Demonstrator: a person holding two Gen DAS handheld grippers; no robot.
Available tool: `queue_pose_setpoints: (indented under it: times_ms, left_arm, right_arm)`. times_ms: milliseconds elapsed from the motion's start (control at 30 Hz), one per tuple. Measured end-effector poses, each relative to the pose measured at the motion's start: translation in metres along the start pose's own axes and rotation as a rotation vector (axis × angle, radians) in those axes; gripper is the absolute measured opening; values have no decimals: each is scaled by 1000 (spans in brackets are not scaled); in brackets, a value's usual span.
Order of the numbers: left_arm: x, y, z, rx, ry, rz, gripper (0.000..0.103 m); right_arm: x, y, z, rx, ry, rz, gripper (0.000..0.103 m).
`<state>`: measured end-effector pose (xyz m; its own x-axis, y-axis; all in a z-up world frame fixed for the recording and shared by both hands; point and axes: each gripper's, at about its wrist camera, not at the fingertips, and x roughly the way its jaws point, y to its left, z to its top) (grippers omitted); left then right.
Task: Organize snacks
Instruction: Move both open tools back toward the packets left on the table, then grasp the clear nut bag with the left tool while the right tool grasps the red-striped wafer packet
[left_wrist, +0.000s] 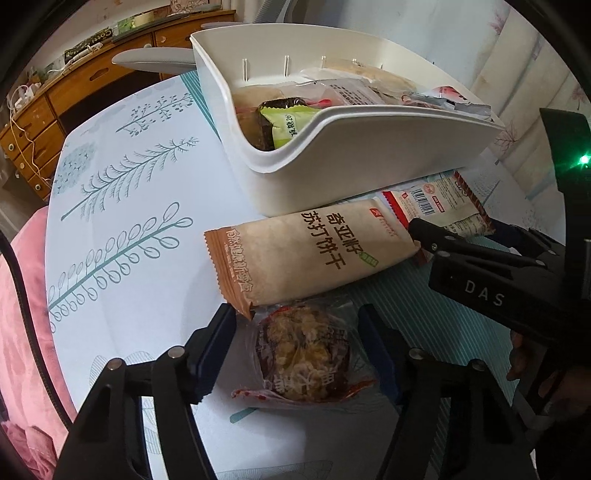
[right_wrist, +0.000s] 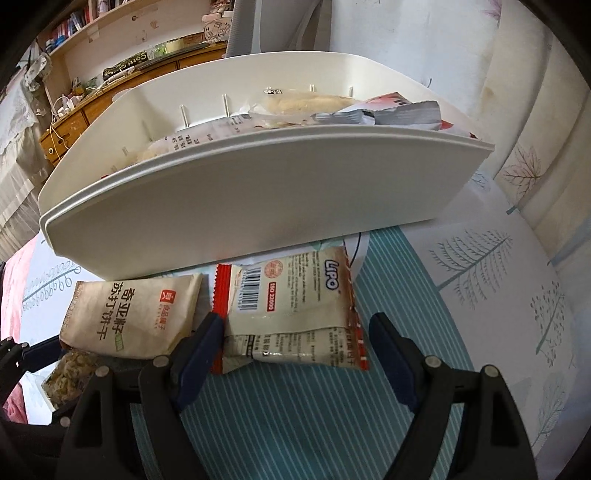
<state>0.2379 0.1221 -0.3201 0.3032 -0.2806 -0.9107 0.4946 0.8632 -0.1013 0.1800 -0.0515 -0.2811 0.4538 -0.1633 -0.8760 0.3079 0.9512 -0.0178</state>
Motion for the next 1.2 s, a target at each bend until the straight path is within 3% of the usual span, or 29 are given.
queue_pose_setpoints:
  times_ms: [167,233,333,633,800,833,867,1067,1100,1133,1200]
  left_arm:
    - [-3,6,-4,-13,-2,-18,62]
    - [-4,6,-5,-14,-4,-19,60]
    - [-7,8,-8,-22,-8,-22,59]
    - [-18,12,-19,-51,-11,-23,57]
    - [-31,22,-22,-117,4,-25,54]
    - [-33,24,-22,-128,5,-25,53]
    - [-37,27,-21,-141,4,-25,53]
    - [-57,38,-17,-205,-30,-23,49]
    - [-61,40,-16,-213,-38,-21,44]
    - [-65,41,-15,-224,-49,-25,27]
    - [-70,43,-10,-247,-59,-36,18]
  right_arm:
    - [0,6,-2,-15,-6,-23,81]
    - [0,7,-2,-14,-8,-20,77]
    - [-2,11,-2,-27,-15,1,59]
    - [-19,30,-6,-132,-46,29,47]
    - [-33,39,-9,-195,-55,69,37]
    - [-37,41,-10,-213,-56,78,35]
    - [-41,43,-11,-228,-61,83,24]
    - [-62,48,-12,-294,-73,143,18]
    - [-64,49,-11,-300,-74,151,14]
    - [-67,49,-10,-308,-75,165,14]
    - [-73,49,-7,-321,-84,190,13]
